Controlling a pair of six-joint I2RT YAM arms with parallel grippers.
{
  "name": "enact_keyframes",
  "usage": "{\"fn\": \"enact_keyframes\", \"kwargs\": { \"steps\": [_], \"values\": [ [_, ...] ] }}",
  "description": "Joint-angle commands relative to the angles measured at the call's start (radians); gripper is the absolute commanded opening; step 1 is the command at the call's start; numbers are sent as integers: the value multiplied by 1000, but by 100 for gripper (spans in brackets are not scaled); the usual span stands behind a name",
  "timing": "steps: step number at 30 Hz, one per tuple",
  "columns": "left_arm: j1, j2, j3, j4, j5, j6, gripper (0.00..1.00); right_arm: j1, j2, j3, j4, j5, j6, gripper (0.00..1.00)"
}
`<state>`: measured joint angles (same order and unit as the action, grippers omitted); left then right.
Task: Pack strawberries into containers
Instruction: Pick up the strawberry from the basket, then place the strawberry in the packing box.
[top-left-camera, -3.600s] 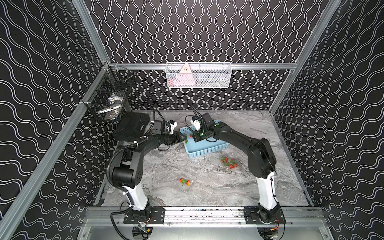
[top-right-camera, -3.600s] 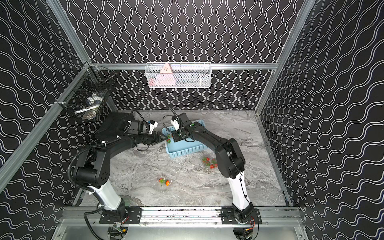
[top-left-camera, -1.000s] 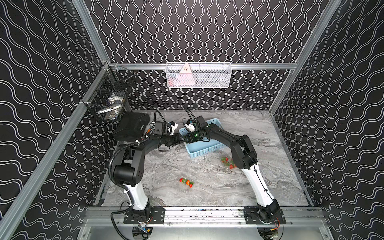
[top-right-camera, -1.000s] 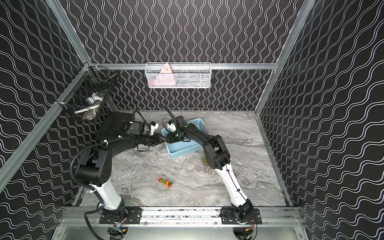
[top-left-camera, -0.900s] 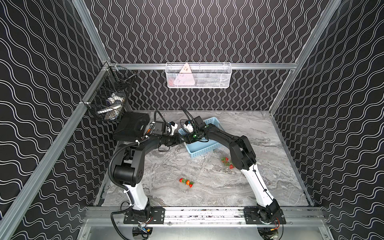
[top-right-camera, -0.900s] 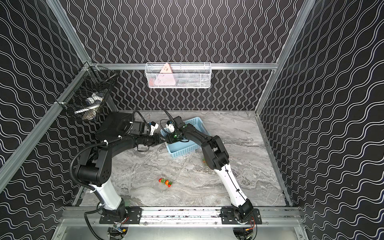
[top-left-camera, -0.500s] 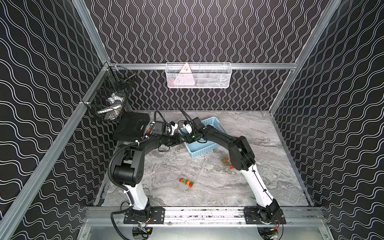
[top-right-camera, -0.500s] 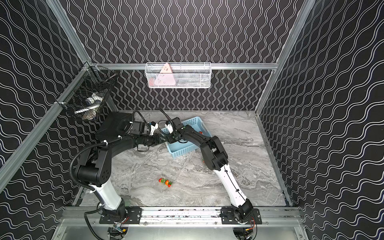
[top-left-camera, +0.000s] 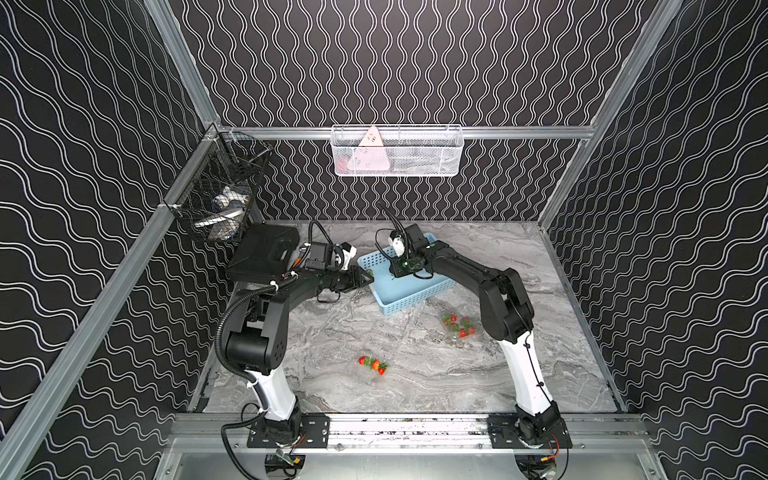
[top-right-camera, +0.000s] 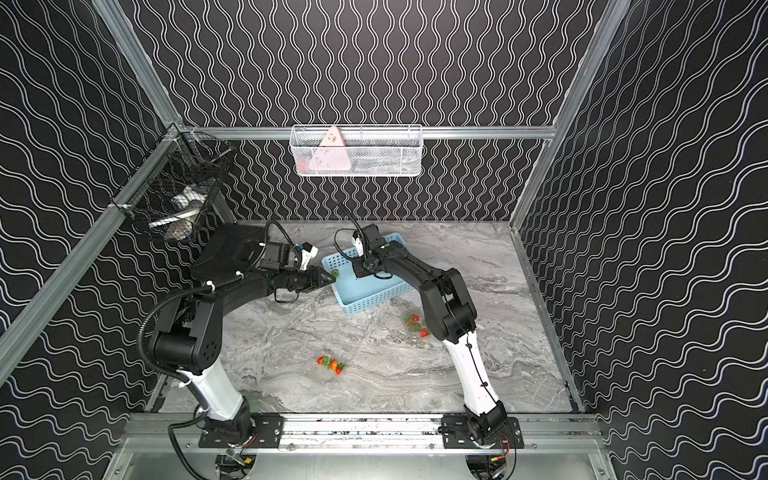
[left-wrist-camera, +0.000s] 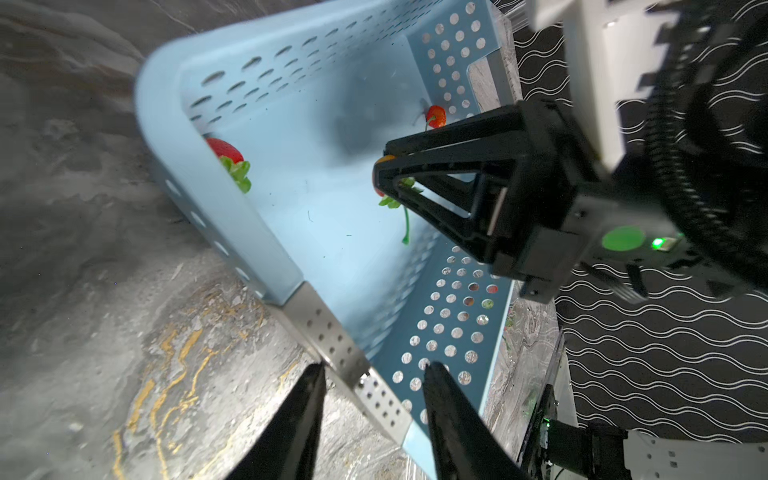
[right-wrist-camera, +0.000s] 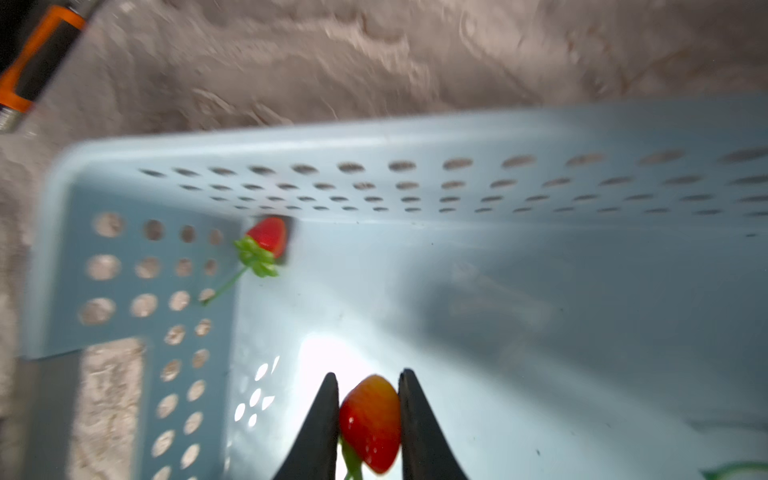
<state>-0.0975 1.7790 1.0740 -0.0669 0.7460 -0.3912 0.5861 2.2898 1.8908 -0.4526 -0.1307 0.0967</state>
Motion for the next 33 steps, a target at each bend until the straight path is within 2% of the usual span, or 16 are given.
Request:
{"fn": "enact_keyframes", "kwargs": {
  "steps": [1,5,9,12,15,22,27,30,33],
  "values": [
    [1,-16,3,24,18,16,45,-6,-38,-12,-1,-11,10,16],
    [0,-7,7,27,23,12,45,-5,-139,-65,-11,-73,10,16],
    [1,-9,9,21,18,16,45,22,-359,-254,26,-199,51,16],
    [1,-6,7,27,20,12,45,94,-504,-398,42,-265,78,17],
    [1,-7,3,43,22,-3,45,210,-578,-476,6,-278,97,17],
    [1,-25,-12,48,12,-8,45,391,-572,-646,55,-301,219,18],
    [2,-16,-18,62,8,-20,46,483,-519,-628,15,-249,241,20],
    [2,-19,-15,58,7,-20,46,526,-482,-624,8,-228,249,23],
    [5,-23,-17,59,9,-22,46,552,-452,-609,-18,-197,257,33]
  ]
}}
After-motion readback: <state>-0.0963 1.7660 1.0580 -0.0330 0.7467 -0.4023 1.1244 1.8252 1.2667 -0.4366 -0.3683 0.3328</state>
